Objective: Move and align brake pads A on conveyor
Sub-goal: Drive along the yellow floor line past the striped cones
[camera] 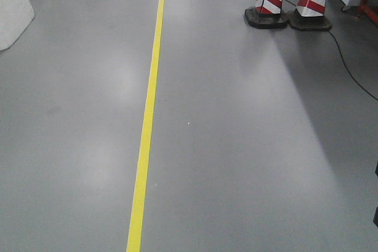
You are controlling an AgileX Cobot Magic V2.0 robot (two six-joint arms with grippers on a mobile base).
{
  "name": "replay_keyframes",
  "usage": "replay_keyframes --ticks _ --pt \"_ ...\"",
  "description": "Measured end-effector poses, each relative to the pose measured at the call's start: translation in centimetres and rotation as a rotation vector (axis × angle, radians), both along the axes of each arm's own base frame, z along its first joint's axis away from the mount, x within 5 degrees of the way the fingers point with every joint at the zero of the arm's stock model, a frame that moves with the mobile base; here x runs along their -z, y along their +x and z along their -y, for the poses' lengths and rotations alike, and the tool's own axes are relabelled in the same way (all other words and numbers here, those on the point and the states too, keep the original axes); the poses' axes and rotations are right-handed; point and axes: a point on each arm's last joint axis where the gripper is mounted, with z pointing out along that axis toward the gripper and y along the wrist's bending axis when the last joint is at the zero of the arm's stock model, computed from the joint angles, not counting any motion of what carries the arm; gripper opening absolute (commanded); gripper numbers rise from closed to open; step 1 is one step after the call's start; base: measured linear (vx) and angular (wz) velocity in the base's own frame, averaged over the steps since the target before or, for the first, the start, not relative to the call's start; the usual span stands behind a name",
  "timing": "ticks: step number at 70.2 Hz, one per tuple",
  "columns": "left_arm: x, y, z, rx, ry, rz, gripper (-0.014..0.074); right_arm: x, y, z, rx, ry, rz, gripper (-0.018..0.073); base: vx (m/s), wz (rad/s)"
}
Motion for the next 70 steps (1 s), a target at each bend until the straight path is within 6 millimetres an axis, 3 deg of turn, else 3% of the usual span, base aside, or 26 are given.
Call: replay_keyframes --ticks 70 --pt "0.00 0.00 0.00 0.000 0.000 0.000 0.0083 0.00 0.00 0.00 0.000 0.000 0.000 0.0048 0.59 -0.04"
